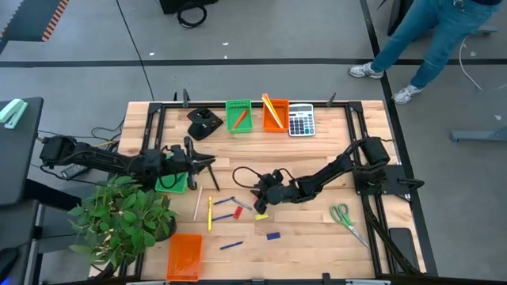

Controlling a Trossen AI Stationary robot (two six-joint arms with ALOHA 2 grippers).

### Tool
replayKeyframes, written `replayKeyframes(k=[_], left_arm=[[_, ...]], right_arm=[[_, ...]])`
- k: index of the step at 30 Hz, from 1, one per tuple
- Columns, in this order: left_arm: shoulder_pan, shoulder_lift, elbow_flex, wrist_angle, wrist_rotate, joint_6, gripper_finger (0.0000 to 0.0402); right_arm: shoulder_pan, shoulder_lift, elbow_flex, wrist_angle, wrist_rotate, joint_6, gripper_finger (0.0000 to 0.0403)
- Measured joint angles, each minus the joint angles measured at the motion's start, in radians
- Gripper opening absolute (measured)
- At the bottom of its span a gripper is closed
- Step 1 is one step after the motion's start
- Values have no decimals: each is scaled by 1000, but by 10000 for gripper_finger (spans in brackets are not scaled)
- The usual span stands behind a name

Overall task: Sort crayons/erasers/pens/pencils in bins
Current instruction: Put the pink eraser into the bottom orange bin

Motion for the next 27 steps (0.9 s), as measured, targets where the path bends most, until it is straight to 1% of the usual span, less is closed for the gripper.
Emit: replayKeyframes(k=[2,5,9,12,17,27], left_arm=[[-21,0,0,-24,0,-4,55],[-45,0,0,-50,0,-7,56],[-64,0,0,-51,0,1,51],[-68,0,0,-51,0,7,46],[-67,0,0,-52,-1,8,44],[-65,0,0,-56,-14,75,44]], right_arm=[[14,0,0,-25,-5,-50,131],[23,-10,-1,-27,-13,-195,131],[18,-41,-1,-33,-69,-428,131],[2,-57,-1,-31,-108,-529,131],[-57,-50,-23,-32,-300,-602,131],[-158,-53,-34,-31,-611,-778,132]])
